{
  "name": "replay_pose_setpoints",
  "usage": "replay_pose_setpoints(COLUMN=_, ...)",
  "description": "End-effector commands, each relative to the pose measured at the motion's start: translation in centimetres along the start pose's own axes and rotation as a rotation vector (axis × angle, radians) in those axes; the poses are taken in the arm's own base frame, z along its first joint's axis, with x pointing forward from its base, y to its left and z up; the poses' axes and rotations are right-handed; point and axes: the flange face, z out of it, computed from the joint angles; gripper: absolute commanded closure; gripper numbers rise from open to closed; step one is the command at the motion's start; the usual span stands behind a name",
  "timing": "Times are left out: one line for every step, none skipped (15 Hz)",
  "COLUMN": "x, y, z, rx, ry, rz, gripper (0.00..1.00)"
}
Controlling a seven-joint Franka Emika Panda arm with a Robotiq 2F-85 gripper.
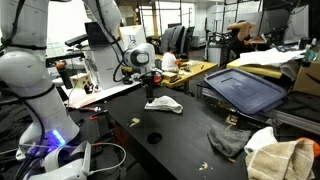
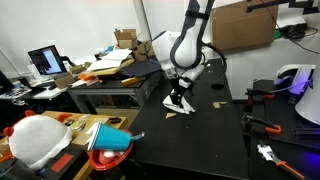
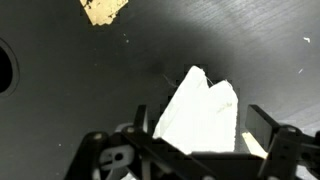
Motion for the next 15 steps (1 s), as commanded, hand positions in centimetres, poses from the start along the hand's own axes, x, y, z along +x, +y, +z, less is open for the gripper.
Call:
replay_pose_setpoints(x=0.2, y=0.6, z=-0.3, rx=0.009, ry=0.009, rz=0.001, gripper=0.00)
replay_pose_setpoints(x=0.1, y=0.9, z=-0.1, rx=0.008, ry=0.002, rz=0.003, gripper=0.00)
replay_pose_setpoints(x=0.1, y=1.0, z=0.1, rx=0.006, ry=-0.004, rz=0.006, gripper=0.00)
replay_pose_setpoints(x=0.1, y=1.2, z=0.5, rx=0.004, ry=-0.009, rz=0.010, gripper=0.00)
replay_pose_setpoints(x=0.1, y=1.3, z=0.8, rx=0.001, ry=-0.012, rz=0.012, gripper=0.00)
replay_pose_setpoints(x=0.1, y=1.3, z=1.1, rx=-0.001, ry=-0.016, rz=0.013, gripper=0.00)
replay_pose_setpoints(x=0.1, y=1.2, z=1.4, rx=-0.005, ry=-0.019, rz=0.012, gripper=0.00)
replay_pose_setpoints(x=0.0, y=1.2, z=1.6, rx=-0.007, ry=-0.023, rz=0.011, gripper=0.00)
replay_pose_setpoints(x=-0.1, y=1.1, z=1.9, rx=-0.009, ry=-0.026, rz=0.009, gripper=0.00)
replay_pose_setpoints(x=-0.1, y=1.1, z=2.2, rx=-0.014, ry=-0.029, rz=0.007, gripper=0.00)
replay_pose_setpoints(x=-0.2, y=1.1, z=2.6, rx=-0.019, ry=-0.033, rz=0.005, gripper=0.00)
replay_pose_setpoints(x=-0.2, y=1.1, z=2.9, rx=-0.025, ry=-0.036, rz=0.003, gripper=0.00)
replay_pose_setpoints(x=-0.3, y=1.1, z=3.2, rx=-0.028, ry=-0.039, rz=0.002, gripper=0.25)
replay_pose_setpoints(x=-0.3, y=1.1, z=3.4, rx=-0.029, ry=-0.043, rz=0.000, gripper=0.26)
replay_pose_setpoints(x=-0.4, y=1.3, z=3.6, rx=-0.031, ry=-0.046, rz=0.001, gripper=0.35)
